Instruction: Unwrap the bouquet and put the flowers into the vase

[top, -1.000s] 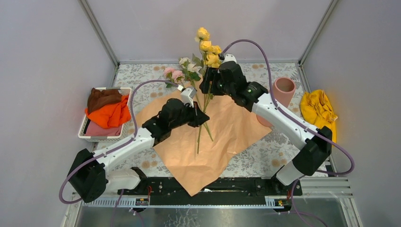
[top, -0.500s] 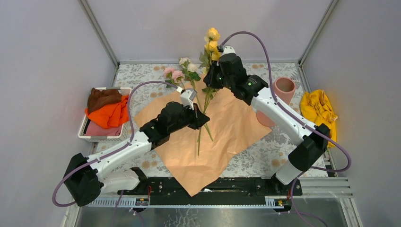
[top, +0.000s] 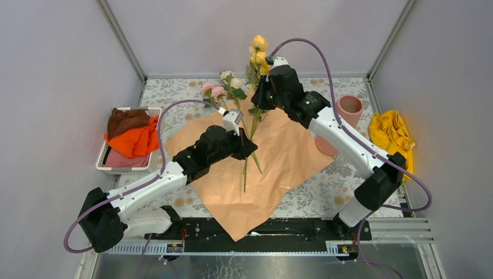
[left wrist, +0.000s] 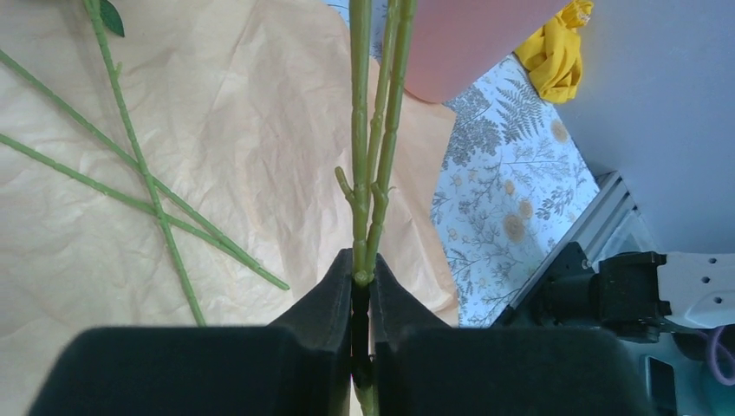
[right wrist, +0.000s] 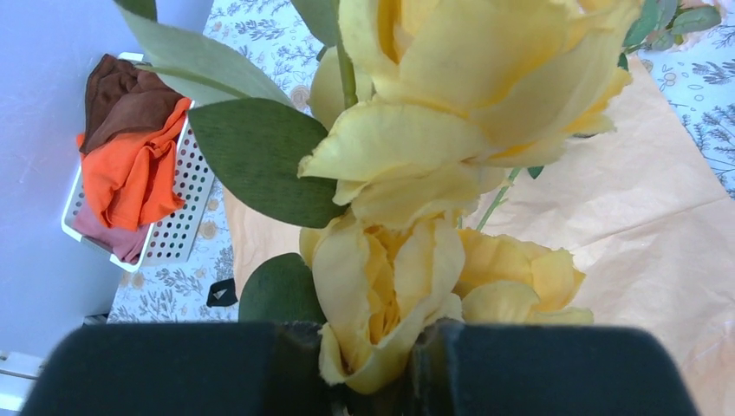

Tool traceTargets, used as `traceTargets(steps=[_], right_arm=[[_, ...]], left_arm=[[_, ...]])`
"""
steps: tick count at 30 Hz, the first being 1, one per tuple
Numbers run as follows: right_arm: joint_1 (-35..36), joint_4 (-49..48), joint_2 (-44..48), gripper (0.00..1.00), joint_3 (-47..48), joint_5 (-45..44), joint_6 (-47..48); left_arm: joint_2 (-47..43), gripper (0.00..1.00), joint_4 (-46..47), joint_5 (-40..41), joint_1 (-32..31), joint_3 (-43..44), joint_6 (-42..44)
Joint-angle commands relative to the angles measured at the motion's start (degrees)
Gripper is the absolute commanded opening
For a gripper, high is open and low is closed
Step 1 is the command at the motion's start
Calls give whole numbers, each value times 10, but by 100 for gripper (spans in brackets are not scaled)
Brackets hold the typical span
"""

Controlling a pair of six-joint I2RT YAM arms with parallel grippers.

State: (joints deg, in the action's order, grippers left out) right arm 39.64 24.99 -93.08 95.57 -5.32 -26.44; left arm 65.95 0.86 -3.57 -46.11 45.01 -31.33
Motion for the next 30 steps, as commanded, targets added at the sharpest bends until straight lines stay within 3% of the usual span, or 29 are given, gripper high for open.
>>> traceTargets(steps=[1,3,8,19,30], right_arm=[[-9,-36,30,0,42,-36,36],[-9,-30,35,0,44,-45,45],[-9,-25,50,0,44,-67,61],[-9,-11,102,0,86,-206,166],[-9,-172,201,0,91,-393,371]], left_arm=[[12,21,-63,16,-4,33,1],[11,41,-66,1,-4,42,-2],[-19,59,-65,-6,-5,49,-6],[-61,66,-89,33,-5,37,-2],[-69,68,-81,50,-4,23,-2]])
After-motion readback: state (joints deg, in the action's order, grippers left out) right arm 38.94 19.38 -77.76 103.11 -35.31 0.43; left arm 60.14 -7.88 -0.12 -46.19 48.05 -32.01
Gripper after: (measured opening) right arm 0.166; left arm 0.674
